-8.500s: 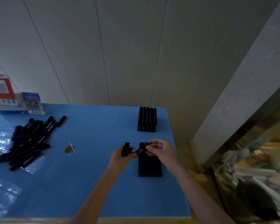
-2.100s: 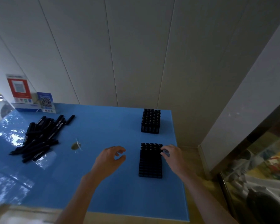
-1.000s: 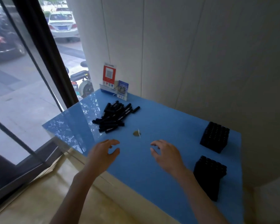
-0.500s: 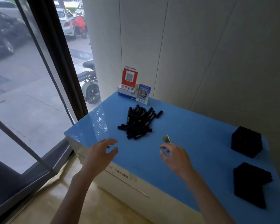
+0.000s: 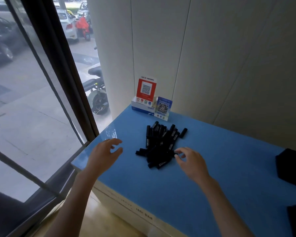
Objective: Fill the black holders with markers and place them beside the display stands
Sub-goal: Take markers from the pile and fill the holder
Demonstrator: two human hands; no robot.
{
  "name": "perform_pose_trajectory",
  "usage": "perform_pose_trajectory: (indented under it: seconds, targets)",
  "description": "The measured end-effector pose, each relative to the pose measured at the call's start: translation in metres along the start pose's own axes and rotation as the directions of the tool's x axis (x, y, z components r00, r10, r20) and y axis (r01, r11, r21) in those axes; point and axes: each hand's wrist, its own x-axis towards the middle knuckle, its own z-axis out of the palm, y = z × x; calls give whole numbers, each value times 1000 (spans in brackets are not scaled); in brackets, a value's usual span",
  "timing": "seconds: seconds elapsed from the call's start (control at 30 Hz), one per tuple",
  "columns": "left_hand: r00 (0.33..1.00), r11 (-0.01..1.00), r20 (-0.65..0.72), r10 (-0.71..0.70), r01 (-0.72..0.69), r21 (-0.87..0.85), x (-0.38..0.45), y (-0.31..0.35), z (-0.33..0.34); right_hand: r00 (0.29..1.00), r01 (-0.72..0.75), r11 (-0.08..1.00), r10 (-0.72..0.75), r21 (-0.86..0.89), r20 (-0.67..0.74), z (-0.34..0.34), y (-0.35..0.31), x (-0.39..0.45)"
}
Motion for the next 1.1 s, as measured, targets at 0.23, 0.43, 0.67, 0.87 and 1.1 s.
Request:
perform_pose_trajectory:
  seconds: [0.23,0.43,0.67,0.87,1.1]
  targets:
    - [1000,1000,21,-20,19,16,85,-11,8,999,-32,999,32,23,-24,11,10,63]
    - [987,999,150,-50,49,8,133,-18,40,994,-104,994,104,32,-13,21,21,84]
    - [933,996,349,-83,69,52,184,-23,93,976,-215,976,216,35,-34,30,32,102]
    - [867,988,479,-137,84,130,223,-15,136,948,-316,948,317,24,-37,38,34,107]
    - [816,968,553,-167,30,249,255,-3,170,903,-424,906,423,3,-79,42,39,105]
